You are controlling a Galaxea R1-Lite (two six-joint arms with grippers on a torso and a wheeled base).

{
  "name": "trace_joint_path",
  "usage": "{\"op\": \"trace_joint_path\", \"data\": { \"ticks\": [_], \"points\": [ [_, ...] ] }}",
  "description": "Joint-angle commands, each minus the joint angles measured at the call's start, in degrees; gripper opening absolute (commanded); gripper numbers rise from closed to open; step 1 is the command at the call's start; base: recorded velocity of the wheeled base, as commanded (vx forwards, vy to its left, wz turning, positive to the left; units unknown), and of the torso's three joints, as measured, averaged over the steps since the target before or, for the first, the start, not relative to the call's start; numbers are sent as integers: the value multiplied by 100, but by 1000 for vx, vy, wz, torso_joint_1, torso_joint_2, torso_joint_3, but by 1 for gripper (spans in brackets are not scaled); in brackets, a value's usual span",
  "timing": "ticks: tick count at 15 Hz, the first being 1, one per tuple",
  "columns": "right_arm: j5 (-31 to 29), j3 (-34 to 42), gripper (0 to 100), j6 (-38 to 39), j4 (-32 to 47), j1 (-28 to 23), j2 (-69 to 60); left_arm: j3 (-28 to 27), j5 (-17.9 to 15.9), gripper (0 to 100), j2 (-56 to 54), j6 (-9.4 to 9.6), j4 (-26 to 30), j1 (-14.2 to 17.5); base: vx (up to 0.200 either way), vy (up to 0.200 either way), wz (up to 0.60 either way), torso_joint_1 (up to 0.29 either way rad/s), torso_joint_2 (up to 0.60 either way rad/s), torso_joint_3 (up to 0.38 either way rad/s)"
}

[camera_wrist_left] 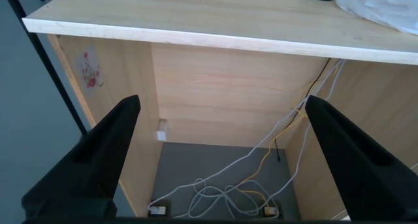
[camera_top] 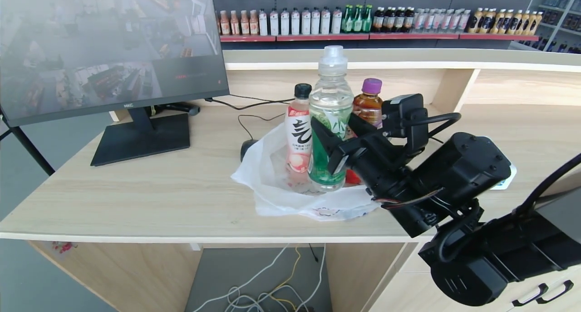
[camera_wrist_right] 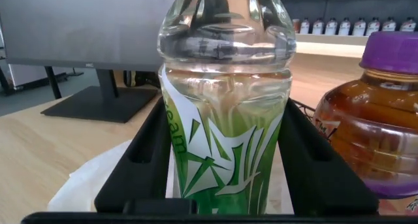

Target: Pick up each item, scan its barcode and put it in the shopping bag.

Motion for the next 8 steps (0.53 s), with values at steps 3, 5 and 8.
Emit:
{"op": "trace_joint_path", "data": {
  "ticks": [3, 5, 8],
  "points": [
    [5, -159, 0, 16, -9, -16, 226, 0, 0, 100, -2, -7, 0, 0, 0, 0, 0, 0, 0, 0],
    [5, -256, 0, 16, -9, -25, 296, 0, 0, 100, -2, -7, 0, 0, 0, 0, 0, 0, 0, 0],
    [5, -308, 0, 16, -9, -52, 305, 0, 0, 100, -2, -7, 0, 0, 0, 0, 0, 0, 0, 0]
  ]
}}
